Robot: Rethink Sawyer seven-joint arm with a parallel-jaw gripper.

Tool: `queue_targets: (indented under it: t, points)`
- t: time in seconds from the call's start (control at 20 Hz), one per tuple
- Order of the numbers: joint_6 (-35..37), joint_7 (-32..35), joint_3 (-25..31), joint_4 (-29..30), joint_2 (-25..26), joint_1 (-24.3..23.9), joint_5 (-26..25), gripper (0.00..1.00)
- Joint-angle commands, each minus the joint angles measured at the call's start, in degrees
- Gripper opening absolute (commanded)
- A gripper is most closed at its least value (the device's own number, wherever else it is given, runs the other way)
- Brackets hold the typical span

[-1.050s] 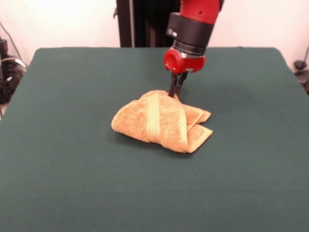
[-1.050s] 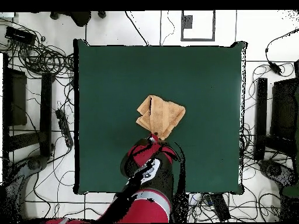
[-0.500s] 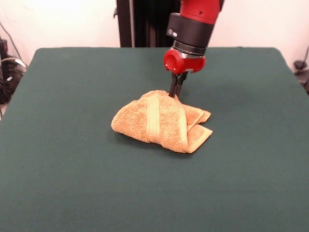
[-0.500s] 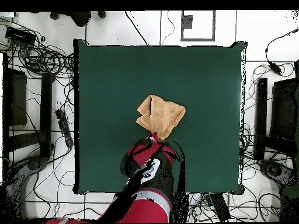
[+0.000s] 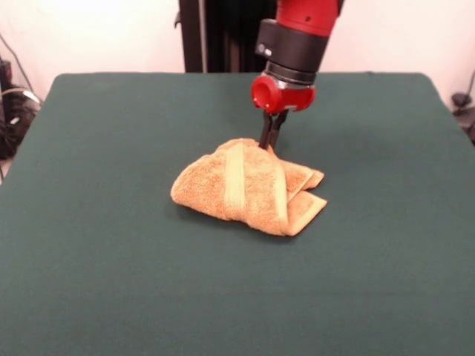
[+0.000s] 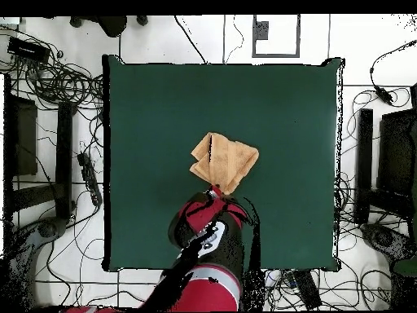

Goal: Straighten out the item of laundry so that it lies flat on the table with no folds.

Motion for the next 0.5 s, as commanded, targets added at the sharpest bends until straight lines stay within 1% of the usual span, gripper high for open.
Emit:
queue_targets:
  t: [0.05, 0.15, 0.25, 0.4, 0.5]
  points:
    - [6.2, 5.2, 8.2, 0.1, -4.0, -2.4, 1.6, 0.00]
    - [8.6, 3.1, 12.8, 3.5, -8.1, -6.5, 1.0, 0.00]
    - [9.8, 2.1, 15.1, 5.7, -10.8, -8.5, 0.7, 0.00]
    - [10.4, 2.4, 15.6, 6.6, -12.3, -8.7, 0.6, 0.00]
    - [10.4, 2.7, 15.5, 6.3, -12.0, -8.5, 0.4, 0.00]
